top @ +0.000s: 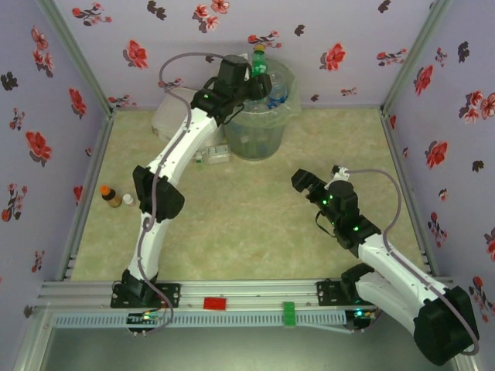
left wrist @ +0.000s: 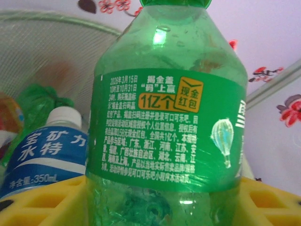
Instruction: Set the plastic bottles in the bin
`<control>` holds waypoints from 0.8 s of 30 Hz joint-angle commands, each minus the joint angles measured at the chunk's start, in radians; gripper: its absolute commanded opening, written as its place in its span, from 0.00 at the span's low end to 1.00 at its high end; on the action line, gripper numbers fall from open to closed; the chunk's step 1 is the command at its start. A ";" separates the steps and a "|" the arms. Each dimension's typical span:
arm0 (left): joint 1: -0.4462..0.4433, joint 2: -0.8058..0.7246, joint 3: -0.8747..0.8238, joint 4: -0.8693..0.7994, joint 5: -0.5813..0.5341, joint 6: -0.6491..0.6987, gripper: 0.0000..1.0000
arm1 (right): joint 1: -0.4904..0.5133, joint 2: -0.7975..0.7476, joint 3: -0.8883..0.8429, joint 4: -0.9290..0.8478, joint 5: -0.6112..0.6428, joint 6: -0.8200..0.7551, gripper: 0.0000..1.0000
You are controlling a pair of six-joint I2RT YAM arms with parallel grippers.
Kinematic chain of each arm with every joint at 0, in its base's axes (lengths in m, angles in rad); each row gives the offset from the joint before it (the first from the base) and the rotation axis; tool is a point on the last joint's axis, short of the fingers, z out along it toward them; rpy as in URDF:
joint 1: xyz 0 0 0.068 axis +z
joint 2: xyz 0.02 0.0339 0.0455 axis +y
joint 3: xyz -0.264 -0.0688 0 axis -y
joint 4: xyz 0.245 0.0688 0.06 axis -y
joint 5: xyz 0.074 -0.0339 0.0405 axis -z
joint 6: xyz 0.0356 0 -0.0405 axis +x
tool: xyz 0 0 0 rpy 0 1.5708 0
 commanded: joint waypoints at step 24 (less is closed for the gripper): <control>0.006 -0.381 -0.368 0.156 -0.036 0.204 1.00 | 0.002 0.032 0.012 0.010 0.026 -0.020 1.00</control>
